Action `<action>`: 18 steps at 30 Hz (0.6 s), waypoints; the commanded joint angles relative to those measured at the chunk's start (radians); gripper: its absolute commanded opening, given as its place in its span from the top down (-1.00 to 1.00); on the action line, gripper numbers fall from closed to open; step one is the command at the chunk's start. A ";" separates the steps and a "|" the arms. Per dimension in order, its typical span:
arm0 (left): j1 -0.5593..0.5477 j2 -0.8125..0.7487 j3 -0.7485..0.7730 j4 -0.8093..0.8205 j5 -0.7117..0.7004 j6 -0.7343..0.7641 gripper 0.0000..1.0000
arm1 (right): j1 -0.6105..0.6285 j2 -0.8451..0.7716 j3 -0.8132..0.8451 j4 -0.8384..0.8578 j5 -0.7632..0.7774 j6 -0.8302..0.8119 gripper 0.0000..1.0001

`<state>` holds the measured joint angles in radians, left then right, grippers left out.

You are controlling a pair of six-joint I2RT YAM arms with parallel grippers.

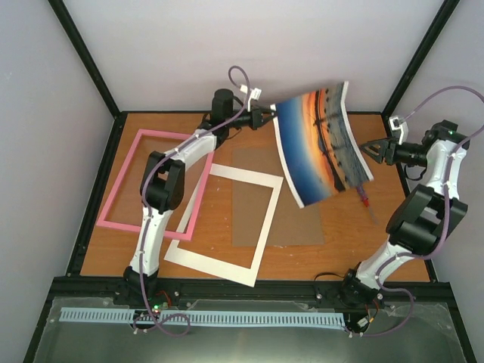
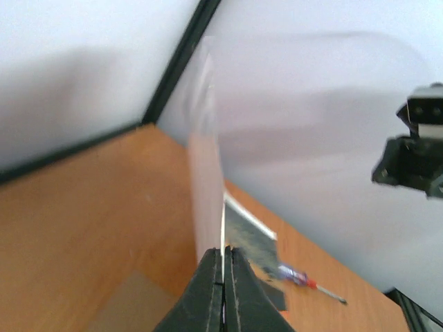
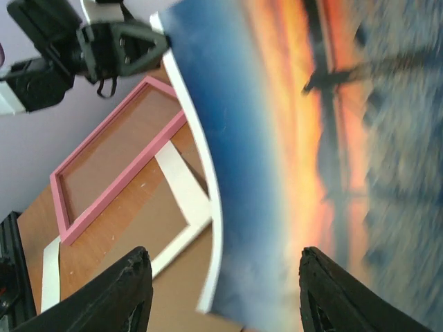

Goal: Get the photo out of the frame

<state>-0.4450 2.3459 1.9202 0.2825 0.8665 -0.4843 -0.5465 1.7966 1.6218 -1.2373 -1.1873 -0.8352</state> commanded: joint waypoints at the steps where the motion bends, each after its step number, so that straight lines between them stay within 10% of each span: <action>1: -0.003 -0.069 0.181 -0.072 -0.065 0.098 0.98 | 0.002 -0.082 -0.063 -0.084 0.001 -0.075 -0.13; 10: -0.014 -0.359 0.163 -0.243 -0.174 0.132 0.98 | 0.008 -0.277 -0.321 0.247 0.061 0.220 -0.14; 18: -0.029 -0.745 -0.183 -0.306 -0.298 -0.039 0.98 | 0.011 -0.398 -0.418 0.414 0.057 0.463 -0.15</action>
<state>-0.4633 1.7401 1.8839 0.0185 0.6289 -0.4141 -0.5423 1.4765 1.2583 -0.9668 -1.1328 -0.5426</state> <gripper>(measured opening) 0.020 0.572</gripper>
